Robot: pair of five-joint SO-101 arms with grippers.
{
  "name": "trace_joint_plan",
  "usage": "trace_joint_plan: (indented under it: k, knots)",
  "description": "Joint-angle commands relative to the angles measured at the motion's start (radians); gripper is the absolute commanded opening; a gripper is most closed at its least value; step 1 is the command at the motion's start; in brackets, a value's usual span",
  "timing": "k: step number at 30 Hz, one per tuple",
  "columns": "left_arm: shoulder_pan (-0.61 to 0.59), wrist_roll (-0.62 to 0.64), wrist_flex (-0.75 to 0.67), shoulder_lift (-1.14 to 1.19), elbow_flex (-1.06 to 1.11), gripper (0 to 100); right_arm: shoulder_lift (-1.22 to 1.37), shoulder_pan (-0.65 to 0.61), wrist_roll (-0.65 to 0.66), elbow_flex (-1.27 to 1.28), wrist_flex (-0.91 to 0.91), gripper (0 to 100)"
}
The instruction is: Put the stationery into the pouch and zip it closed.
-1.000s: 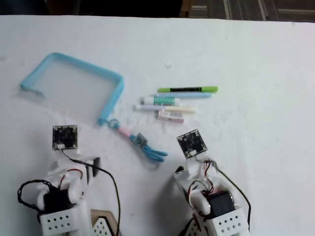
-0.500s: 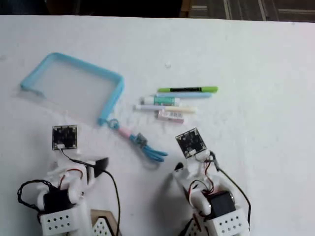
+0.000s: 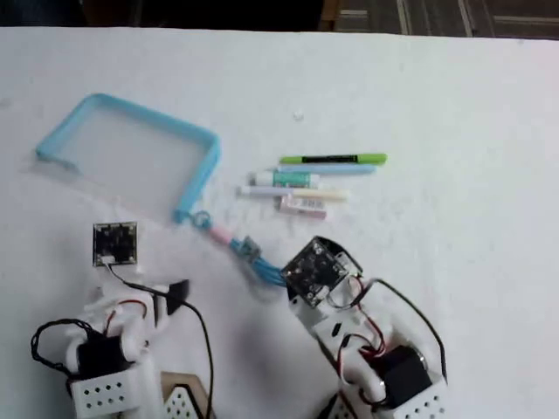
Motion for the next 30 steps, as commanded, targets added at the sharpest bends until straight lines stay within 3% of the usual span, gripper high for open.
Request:
trace_joint_plan:
  k: [1, 4, 11, 13, 19, 21, 24, 27, 30]
  knots:
    - [-0.008, -0.003, 0.003, -0.002, -0.003, 27, 0.137, -0.012, 0.011, -0.149, -0.033, 18.5]
    - [-0.002, -0.014, 0.003, -0.004, -0.003, 15, 0.309, -0.016, 0.009, -0.261, -0.062, 18.7]
    - [-0.007, -0.031, 0.003, -0.004, -0.003, 41, 0.766, -0.148, 0.012, -0.509, -0.079, 18.7]
    - [-0.007, -0.031, 0.003, -0.004, -0.003, 42, 0.903, -0.157, 0.02, -0.589, -0.079, 18.8]
    - [-0.007, -0.037, 0.003, -0.004, -0.003, 19, 1.287, -0.171, 0.187, -0.859, -0.035, 18.5]
    - [-0.004, -0.04, 0.003, -0.004, -0.003, 16, 1.414, -0.185, 0.21, -0.954, 0.004, 18.7]
    - [-0.005, -0.038, 0.003, -0.004, -0.003, 24, 1.613, -0.213, 0.215, -1.088, 0.041, 19.3]
    - [-0.007, -0.031, 0.003, -0.004, -0.003, 34, 1.796, -0.22, 0.207, -1.231, 0.065, 26.8]
    - [-0.007, -0.031, 0.003, -0.004, -0.003, 38, 1.949, -0.22, 0.206, -1.386, 0.104, 32.8]
